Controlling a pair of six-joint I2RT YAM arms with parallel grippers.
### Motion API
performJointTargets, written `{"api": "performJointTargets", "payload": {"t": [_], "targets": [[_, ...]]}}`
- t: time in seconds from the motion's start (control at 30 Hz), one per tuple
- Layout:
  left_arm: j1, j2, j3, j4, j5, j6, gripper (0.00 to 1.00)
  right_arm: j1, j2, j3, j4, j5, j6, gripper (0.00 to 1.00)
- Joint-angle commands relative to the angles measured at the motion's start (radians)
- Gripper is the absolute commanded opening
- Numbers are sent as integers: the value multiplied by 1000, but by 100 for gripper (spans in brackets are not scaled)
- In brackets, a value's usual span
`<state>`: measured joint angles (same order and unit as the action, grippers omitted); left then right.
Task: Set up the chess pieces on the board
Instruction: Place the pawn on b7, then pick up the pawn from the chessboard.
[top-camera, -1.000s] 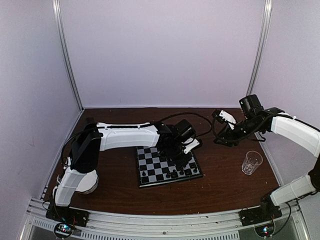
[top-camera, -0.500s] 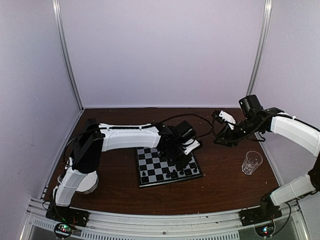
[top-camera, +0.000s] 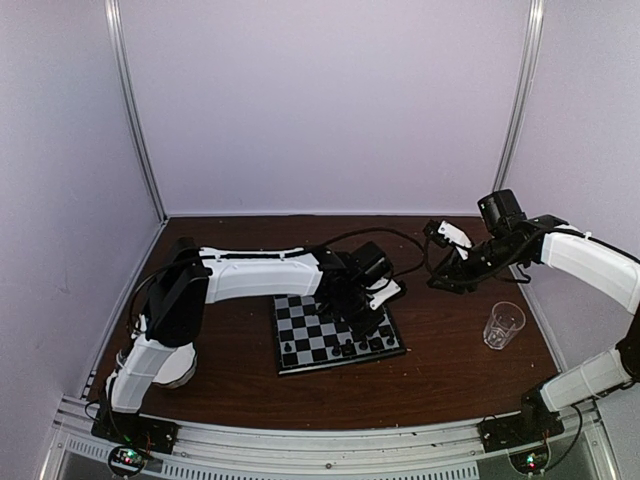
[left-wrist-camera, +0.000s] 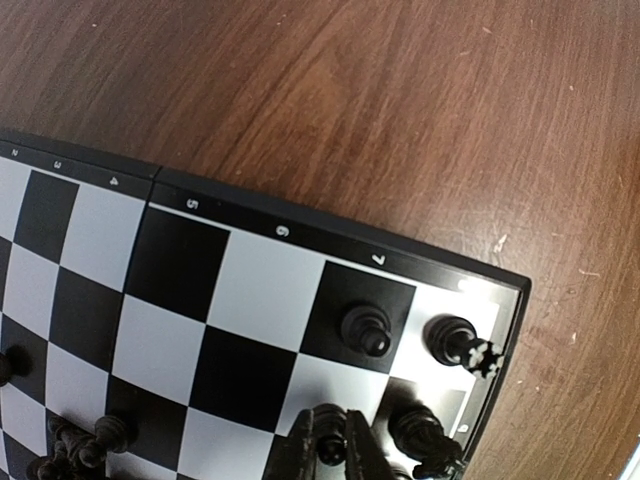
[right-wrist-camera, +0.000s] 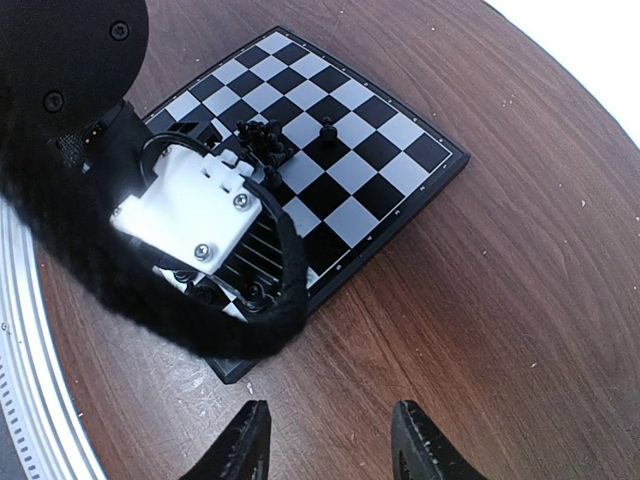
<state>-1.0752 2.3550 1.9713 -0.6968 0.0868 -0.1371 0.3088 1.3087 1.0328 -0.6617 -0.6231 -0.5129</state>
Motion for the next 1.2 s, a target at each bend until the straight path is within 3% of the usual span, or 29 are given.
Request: {"api": "performJointTargets", "payload": {"t": [0.0,0.3,0.5,0.73,0.97,1.17], "targets": [[-1,20,23,22,13,-5,14,-3,5,-7,2,6,-4,44],[-1,-68,4,27,6,-48,24,-4,4,-4,0,2,2,44],[-1,-164,0,30,-88,-19,34,-4,10,-1,-1,-1,5,44],[82,-260,-36,-37,-155,25,35,3,40,11,-7,-34,2,44],[227,-345,-132,-73,62,-68,30,118,206,155,-92,19,-36,37],[343,-447,-401,161,145,-223,30,211,435,359,-97,100,17,34]]}}
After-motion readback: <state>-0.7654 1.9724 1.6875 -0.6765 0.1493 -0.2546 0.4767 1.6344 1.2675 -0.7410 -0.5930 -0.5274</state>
